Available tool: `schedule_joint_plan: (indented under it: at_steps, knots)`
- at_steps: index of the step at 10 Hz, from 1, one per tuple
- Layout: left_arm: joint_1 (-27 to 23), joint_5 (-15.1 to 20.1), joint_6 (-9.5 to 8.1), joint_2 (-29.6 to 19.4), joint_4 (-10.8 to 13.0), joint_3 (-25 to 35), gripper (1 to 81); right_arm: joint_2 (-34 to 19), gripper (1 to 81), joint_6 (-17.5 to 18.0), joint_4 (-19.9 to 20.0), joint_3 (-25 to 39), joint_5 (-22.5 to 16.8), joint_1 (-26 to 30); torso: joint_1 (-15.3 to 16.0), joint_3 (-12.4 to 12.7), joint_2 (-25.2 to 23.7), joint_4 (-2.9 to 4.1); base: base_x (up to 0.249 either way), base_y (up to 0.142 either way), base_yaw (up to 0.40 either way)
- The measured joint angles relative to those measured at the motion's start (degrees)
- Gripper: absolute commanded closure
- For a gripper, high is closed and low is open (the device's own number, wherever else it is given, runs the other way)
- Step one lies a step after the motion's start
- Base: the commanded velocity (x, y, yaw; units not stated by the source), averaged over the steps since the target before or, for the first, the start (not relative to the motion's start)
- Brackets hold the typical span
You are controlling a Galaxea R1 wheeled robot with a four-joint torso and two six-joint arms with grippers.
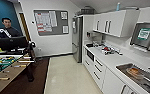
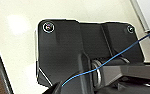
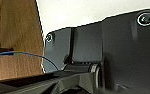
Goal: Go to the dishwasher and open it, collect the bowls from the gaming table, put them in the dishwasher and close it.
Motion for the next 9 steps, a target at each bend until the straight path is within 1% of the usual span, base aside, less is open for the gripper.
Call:
schedule_joint_plan:
  at_steps: [9]
  knots:
    - [0.0,0.0,0.0,0.0,0.0,0.0,1.0,-0.2,1.0,0.0,0.0,0.0,0.0,0.0,0.0,0.0,0.0,0.0,0.0,0.0,0.34]
